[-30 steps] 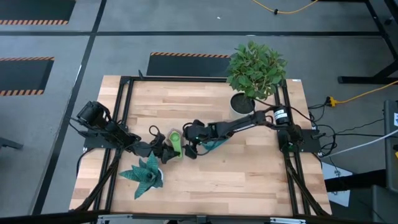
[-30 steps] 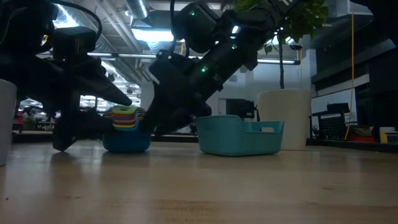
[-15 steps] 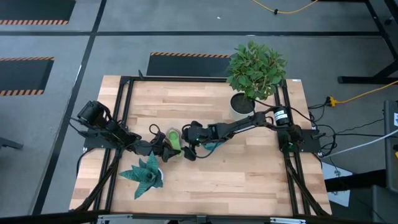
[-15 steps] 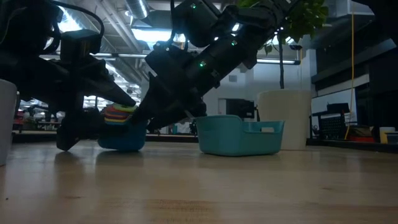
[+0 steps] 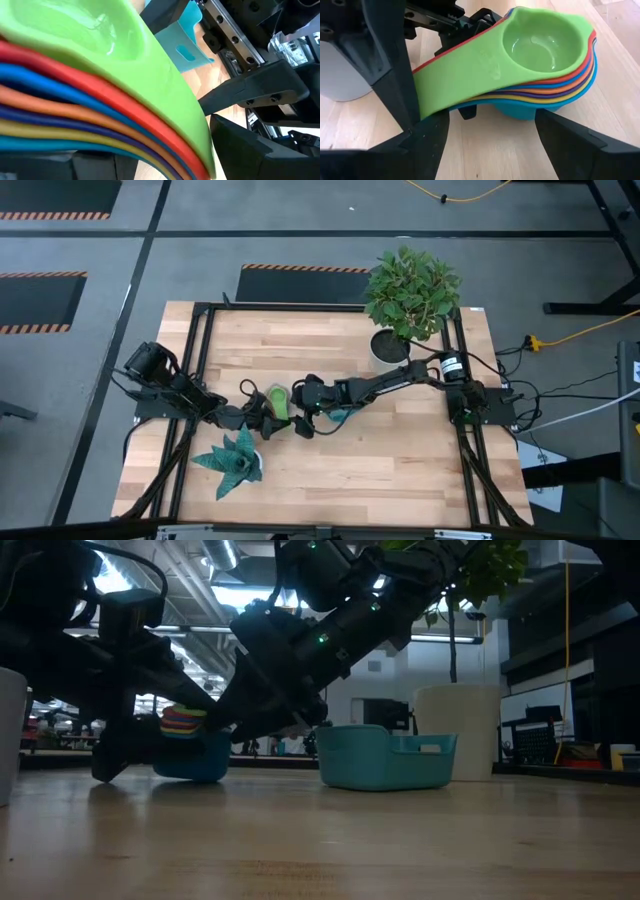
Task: Nest measuring cups in basket
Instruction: Put the stacked measuring cups into the green bin
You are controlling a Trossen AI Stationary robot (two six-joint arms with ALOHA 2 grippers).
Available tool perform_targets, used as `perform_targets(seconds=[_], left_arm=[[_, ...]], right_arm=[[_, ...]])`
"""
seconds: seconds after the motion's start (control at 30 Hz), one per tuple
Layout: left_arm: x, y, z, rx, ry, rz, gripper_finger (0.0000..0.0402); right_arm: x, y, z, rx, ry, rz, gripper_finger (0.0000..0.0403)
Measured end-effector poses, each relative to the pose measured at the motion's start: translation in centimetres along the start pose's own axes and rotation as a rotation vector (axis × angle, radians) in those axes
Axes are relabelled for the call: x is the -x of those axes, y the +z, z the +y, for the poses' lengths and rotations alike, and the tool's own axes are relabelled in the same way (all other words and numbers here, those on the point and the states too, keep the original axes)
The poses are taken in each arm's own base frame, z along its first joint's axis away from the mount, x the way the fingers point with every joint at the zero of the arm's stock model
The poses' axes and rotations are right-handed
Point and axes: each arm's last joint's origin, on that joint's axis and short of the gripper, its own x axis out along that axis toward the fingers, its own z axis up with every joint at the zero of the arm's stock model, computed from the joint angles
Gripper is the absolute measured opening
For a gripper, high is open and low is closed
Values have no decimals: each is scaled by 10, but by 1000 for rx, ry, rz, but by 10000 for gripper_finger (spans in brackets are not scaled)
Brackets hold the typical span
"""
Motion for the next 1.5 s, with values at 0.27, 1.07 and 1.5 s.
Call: perform_targets(seconds=[0.27, 1.07, 1.5], left_arm=[[0, 0, 0, -1, -1, 2, 214], [0, -1, -2, -19, -25, 29, 83], [-2, 5, -27, 48, -264, 49, 79]], right_arm=[[0, -2, -1, 5, -7, 26, 300], [67, 21, 5, 100, -78, 179, 300], [134, 42, 21, 204, -56, 185, 300]])
